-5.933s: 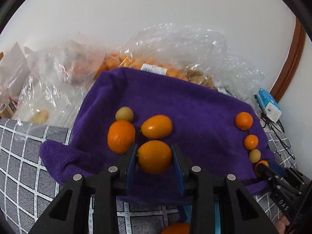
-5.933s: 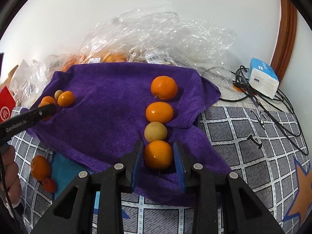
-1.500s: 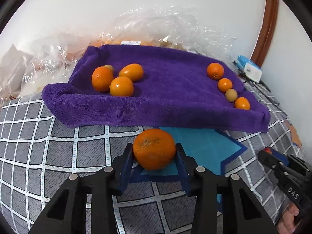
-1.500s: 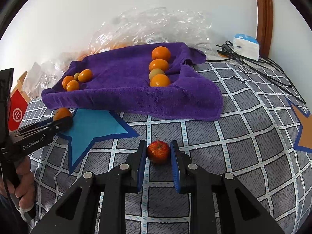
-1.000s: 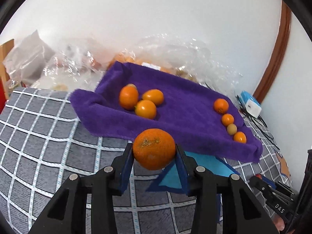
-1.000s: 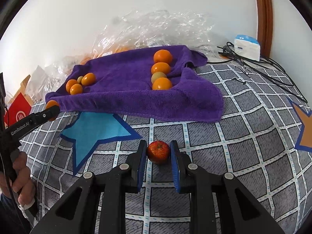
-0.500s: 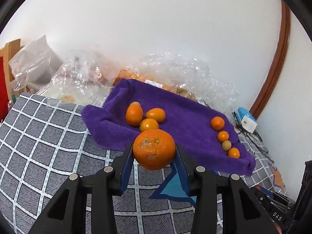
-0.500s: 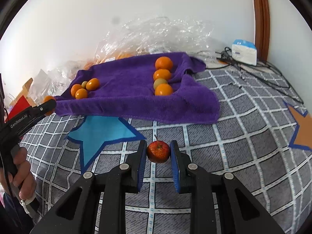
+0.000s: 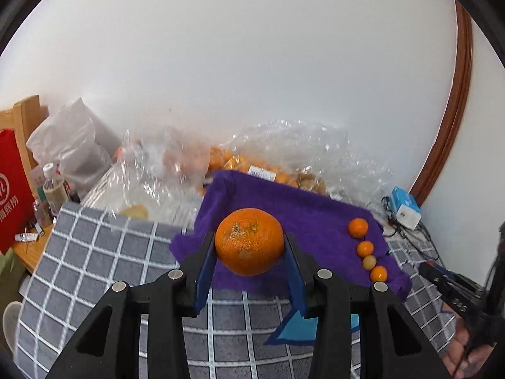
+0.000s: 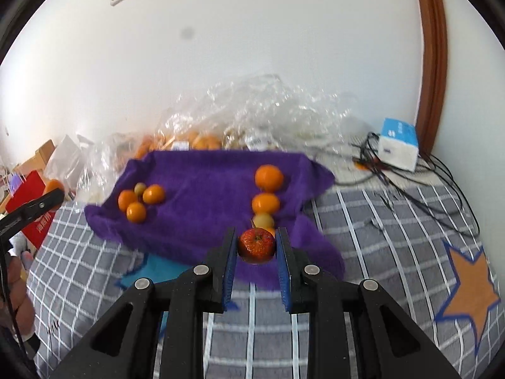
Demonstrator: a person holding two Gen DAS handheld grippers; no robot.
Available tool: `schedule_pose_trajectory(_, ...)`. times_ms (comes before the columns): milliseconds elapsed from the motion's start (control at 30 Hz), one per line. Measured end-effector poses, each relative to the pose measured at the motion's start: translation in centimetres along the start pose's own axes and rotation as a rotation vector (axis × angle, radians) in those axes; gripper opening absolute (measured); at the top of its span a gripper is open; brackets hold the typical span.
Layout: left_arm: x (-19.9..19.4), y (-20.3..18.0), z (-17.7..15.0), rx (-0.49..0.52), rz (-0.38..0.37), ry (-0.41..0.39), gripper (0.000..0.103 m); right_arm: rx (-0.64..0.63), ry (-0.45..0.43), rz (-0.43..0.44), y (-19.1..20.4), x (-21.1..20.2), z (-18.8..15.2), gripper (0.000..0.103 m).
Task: Organize fruits
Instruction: 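Carry the red fruit and the orange in both grippers over the purple towel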
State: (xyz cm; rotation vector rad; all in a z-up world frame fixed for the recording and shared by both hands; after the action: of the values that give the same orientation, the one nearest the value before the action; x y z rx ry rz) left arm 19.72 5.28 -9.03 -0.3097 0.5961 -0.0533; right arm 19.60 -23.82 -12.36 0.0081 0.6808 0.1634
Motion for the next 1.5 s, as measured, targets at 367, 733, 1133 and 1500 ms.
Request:
schedule_pose_trajectory(367,1.6,1.4,3.0,-0.009,0.057,0.04,0.039,-0.025,0.147,0.102,2.7,8.8,0.6,0.024)
schedule_pose_trajectory(733,7.4,1.1,2.3,-0.028,0.046,0.156,0.039,-0.051,0.22,0.127,3.8,12.5,-0.9,0.024)
schedule_pose_trajectory(1133,14.4,-0.5,2.6,-0.027,0.021,0.233,0.039,-0.066,0.139,0.114,3.0,10.2,0.5,0.044)
schedule_pose_trajectory(1500,20.6,-2.4,2.5,0.01,0.042,0.323,0.039,0.026,0.085,0.045,-1.0,9.6,1.5,0.046)
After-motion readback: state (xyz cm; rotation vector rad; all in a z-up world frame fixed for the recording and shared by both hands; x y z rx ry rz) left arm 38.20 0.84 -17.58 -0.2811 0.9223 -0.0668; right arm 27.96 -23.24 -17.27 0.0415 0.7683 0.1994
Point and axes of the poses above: each gripper's, at about its wrist camera, not at the fingertips, and x roughly the way its jaws point, y to its left, z to its top, the point moved 5 cm from there along x, roughly the way its jaws point, and after that the axes turned 5 degrees about -x, right-handed, at the moved point
